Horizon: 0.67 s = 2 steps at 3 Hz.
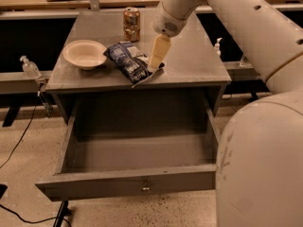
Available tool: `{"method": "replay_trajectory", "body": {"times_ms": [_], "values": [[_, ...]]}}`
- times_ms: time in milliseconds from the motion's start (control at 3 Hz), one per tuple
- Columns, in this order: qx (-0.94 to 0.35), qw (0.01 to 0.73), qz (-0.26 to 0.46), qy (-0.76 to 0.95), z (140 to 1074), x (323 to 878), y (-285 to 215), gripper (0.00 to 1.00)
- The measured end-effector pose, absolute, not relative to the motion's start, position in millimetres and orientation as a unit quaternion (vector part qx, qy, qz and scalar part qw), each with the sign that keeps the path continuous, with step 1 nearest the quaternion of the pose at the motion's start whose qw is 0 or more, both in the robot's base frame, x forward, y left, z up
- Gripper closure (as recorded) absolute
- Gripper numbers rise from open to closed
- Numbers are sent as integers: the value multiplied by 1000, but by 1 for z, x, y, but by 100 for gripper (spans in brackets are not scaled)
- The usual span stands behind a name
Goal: Place blue chip bag into top drawer
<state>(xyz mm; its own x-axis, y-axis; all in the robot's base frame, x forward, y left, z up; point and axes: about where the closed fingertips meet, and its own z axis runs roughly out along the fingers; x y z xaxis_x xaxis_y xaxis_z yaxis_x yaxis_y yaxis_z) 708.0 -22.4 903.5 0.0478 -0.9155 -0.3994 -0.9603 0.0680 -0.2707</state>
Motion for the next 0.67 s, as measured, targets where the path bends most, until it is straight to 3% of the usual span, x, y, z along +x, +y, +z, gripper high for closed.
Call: {"method": "replay_trajectory", "body": {"times_ms": [667], "values": [[-651, 220, 88, 721, 865, 711, 15, 0]]}}
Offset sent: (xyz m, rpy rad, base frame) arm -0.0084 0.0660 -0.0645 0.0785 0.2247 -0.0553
